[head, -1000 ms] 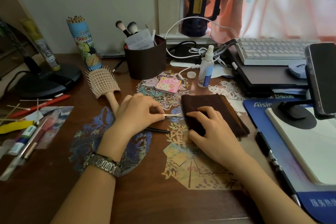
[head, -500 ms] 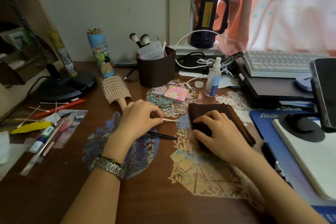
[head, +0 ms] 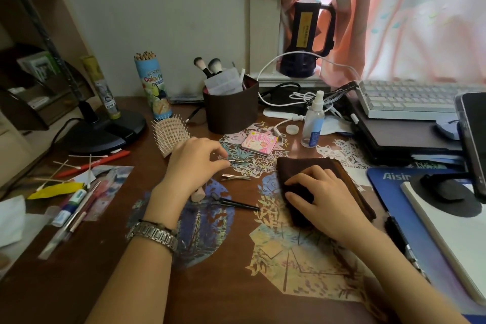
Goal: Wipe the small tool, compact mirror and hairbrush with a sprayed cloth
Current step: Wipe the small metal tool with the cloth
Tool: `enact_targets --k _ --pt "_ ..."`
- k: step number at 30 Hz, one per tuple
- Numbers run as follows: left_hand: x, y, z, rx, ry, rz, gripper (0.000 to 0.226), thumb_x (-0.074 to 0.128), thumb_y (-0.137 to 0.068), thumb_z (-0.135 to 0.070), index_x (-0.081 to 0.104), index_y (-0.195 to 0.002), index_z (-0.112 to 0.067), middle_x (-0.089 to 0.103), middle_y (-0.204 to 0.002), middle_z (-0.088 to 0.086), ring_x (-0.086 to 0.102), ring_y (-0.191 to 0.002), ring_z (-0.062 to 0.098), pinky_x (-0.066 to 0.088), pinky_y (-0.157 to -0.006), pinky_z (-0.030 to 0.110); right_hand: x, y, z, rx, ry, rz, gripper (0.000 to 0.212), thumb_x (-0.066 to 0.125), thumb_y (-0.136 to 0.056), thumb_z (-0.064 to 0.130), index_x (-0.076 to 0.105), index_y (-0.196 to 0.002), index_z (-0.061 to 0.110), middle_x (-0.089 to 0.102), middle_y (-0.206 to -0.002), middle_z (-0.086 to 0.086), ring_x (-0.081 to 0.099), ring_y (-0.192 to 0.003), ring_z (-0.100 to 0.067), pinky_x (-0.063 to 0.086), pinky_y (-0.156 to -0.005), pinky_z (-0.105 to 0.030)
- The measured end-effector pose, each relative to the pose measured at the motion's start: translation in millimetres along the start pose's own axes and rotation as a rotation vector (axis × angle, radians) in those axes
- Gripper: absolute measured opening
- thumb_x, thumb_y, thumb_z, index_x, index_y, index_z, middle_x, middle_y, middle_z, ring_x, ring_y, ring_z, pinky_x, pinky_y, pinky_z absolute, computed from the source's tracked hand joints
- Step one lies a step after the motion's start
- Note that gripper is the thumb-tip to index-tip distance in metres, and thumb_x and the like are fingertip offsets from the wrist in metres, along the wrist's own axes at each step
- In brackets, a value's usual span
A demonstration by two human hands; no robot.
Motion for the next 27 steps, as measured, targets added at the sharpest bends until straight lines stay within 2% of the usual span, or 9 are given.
enact_targets --k 3,6,10,12,17,22,27 --pt "13 -14 -3 -0.041 0.003 0.078 0.022 0.068 -0.08 -0.044 0.063 -0.101 -0.041 0.064 -0.103 -0.019 0.055 -0.105 0.013 0.043 -0.094 0.04 1 2 1 0.034 -0.005 -0.061 0.039 0.048 -0.085 0.059 0.052 -0.119 0.039 0.045 -0.117 0.012 0.04 -0.107 -0.009 0.038 -0.09 -0.029" --pt "27 -24 1 -0.078 -0.009 0.144 0.022 0.07 -0.076 -0.047 0.059 -0.095 -0.048 0.064 -0.095 -0.023 0.058 -0.1 0.015 0.047 -0.089 0.045 3 4 5 0.038 0.043 -0.095 0.045 0.05 -0.082 0.064 0.051 -0.119 0.038 0.045 -0.117 0.011 0.041 -0.109 -0.011 0.037 -0.089 -0.029" --pt "37 -30 -6 -0.022 -0.015 0.189 0.017 0.071 -0.081 -0.033 0.065 -0.096 -0.037 0.066 -0.092 -0.017 0.06 -0.092 0.006 0.042 -0.091 0.031 4 5 6 0.022 0.065 -0.101 0.046 0.048 -0.083 0.063 0.047 -0.122 0.039 0.043 -0.12 0.012 0.039 -0.111 -0.01 0.035 -0.09 -0.027" --pt "38 -29 -7 -0.021 0.007 0.192 0.016 0.071 -0.081 -0.03 0.066 -0.095 -0.035 0.066 -0.091 -0.016 0.059 -0.09 0.005 0.041 -0.089 0.029 4 5 5 0.018 0.062 -0.1 0.045 0.047 -0.083 0.063 0.046 -0.122 0.04 0.042 -0.121 0.013 0.039 -0.111 -0.009 0.036 -0.091 -0.026" --pt "40 -29 -8 -0.021 0.09 0.22 0.013 0.072 -0.08 -0.026 0.068 -0.091 -0.032 0.066 -0.084 -0.015 0.06 -0.082 0.001 0.047 -0.092 0.035 4 4 4 0.014 0.065 -0.11 0.043 0.048 -0.084 0.061 0.047 -0.121 0.04 0.042 -0.12 0.013 0.039 -0.111 -0.009 0.035 -0.091 -0.026" --pt "33 -26 -11 0.002 0.236 0.217 0.013 0.074 -0.078 -0.024 0.068 -0.086 -0.033 0.067 -0.082 -0.014 0.063 -0.08 0.002 0.055 -0.082 0.036 4 5 3 0.015 0.064 -0.104 0.043 0.049 -0.084 0.06 0.048 -0.122 0.038 0.043 -0.12 0.012 0.039 -0.111 -0.01 0.035 -0.092 -0.027" --pt "23 -9 -22 0.078 0.313 0.212 0.013 0.075 -0.076 -0.026 0.068 -0.083 -0.035 0.068 -0.082 -0.015 0.063 -0.081 0.001 0.056 -0.079 0.033 4 5 4 0.017 0.064 -0.101 0.045 0.048 -0.084 0.06 0.047 -0.123 0.038 0.043 -0.121 0.011 0.039 -0.112 -0.012 0.034 -0.092 -0.028"
Point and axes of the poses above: each hand's wrist, its own y-axis away from the middle knuckle, its own x-axis out of the palm, z = x × y, the point moved 8 cm from there along -y, towards the middle knuckle
